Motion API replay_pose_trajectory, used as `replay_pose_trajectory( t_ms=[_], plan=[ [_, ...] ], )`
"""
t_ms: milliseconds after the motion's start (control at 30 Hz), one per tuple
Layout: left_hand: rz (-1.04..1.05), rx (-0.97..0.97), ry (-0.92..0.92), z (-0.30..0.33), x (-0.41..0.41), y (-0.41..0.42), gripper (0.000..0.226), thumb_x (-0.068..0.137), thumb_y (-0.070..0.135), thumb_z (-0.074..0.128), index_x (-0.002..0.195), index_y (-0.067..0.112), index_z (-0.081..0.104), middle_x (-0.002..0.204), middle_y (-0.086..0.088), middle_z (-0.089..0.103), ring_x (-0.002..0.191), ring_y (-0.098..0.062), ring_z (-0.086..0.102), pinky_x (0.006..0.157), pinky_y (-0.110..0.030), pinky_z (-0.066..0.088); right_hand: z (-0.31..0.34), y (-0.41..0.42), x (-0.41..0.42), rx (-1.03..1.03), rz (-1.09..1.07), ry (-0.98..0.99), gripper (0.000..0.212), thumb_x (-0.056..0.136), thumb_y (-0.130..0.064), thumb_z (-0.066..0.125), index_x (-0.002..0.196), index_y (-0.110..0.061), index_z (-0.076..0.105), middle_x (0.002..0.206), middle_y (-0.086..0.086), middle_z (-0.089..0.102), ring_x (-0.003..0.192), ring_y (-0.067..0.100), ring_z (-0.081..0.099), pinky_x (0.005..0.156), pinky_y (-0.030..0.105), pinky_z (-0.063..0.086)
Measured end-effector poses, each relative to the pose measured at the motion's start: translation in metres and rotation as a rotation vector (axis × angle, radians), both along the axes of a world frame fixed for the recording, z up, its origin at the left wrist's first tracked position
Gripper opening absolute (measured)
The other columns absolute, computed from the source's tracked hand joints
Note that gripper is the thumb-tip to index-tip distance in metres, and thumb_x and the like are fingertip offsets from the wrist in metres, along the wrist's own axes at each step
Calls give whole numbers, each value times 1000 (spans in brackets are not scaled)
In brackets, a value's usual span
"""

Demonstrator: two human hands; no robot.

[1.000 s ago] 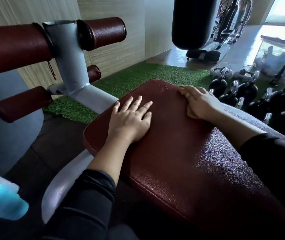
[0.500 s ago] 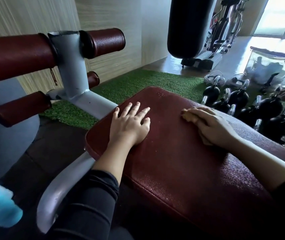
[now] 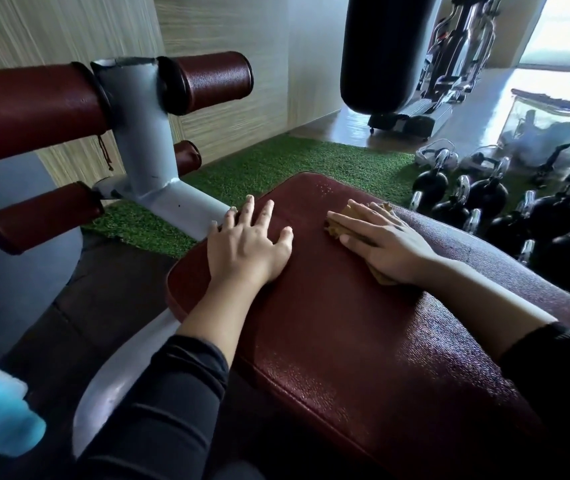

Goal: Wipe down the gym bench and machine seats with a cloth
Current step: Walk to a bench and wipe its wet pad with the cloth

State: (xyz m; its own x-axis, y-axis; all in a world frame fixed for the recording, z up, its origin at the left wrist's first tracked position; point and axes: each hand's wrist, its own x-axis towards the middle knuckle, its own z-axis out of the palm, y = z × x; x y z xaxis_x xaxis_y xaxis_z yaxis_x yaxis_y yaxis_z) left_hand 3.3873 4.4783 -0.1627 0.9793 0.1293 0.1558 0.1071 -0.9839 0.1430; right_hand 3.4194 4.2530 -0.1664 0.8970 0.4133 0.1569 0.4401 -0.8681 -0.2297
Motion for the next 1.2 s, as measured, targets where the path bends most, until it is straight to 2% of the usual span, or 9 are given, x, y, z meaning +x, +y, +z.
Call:
replay_pose_trajectory(
  t_ms=[300, 467, 567, 667, 700, 767, 867, 1067, 1200],
  plan=[
    [14, 38, -56, -5, 4, -1, 66, 97, 57, 20, 155, 29, 6, 163, 6, 1, 147, -22, 12, 116, -45, 12, 0, 44, 48, 0, 159, -107, 41, 93, -60, 28, 133, -63, 23, 156, -12, 18, 145, 12, 11, 119, 38, 8],
    [9, 4, -96, -7, 6, 0, 68, 96, 57, 23, 155, 25, 10, 163, 5, 5, 147, -20, 12, 117, -43, 12, 13, 83, 94, 46, 171, -86, 39, 97, -49, 34, 136, -55, 32, 153, -15, 26, 143, 9, 18, 118, 36, 13],
    [-4, -21, -100, -7, 5, 2, 67, 96, 57, 23, 155, 27, 12, 163, 6, 5, 147, -20, 13, 117, -43, 14, 18, 76, 120, 158, 94, 8, 37, 99, -42, 37, 136, -45, 41, 150, -17, 31, 136, 6, 32, 113, 27, 23],
    [-10, -19, -92, -7, 4, 4, 67, 96, 58, 23, 155, 28, 12, 163, 7, 4, 147, -20, 12, 116, -43, 14, 15, 50, 125, 264, -18, 48, 35, 97, -44, 38, 132, -47, 45, 146, -18, 38, 111, 4, 54, 96, 28, 40],
    [-9, -20, -88, -8, 4, 3, 68, 96, 58, 23, 155, 28, 11, 163, 7, 4, 147, -20, 13, 116, -43, 14, 14, 41, 119, 248, -39, 46, 35, 98, -43, 38, 131, -49, 44, 145, -18, 39, 116, 5, 52, 99, 28, 38],
    [-4, -16, -87, -8, 5, 2, 68, 96, 58, 23, 155, 27, 10, 163, 7, 4, 147, -20, 13, 116, -44, 13, 12, 26, 99, 178, -23, 17, 35, 98, -42, 38, 132, -52, 40, 148, -21, 33, 136, 6, 34, 114, 29, 24],
    [-2, -17, -82, -7, 6, 0, 69, 96, 57, 23, 155, 26, 9, 163, 6, 3, 147, -21, 12, 116, -45, 12, 4, 26, 59, 79, 87, -65, 41, 98, -39, 36, 139, -47, 34, 152, -17, 25, 143, 5, 16, 117, 24, 7],
    [-1, -18, -98, -7, 6, 0, 69, 96, 56, 25, 155, 24, 12, 163, 4, 6, 147, -21, 12, 117, -45, 12, 2, 89, 72, 74, 177, -49, 42, 99, -45, 30, 140, -50, 27, 156, -12, 18, 146, 10, 8, 120, 37, 7],
    [-5, -34, -105, -7, 5, 1, 68, 96, 56, 25, 155, 24, 12, 163, 5, 7, 148, -21, 11, 117, -45, 11, 16, 100, 108, 95, 147, -48, 41, 101, -39, 32, 141, -41, 33, 154, -11, 25, 144, 9, 15, 118, 28, 7]
  ],
)
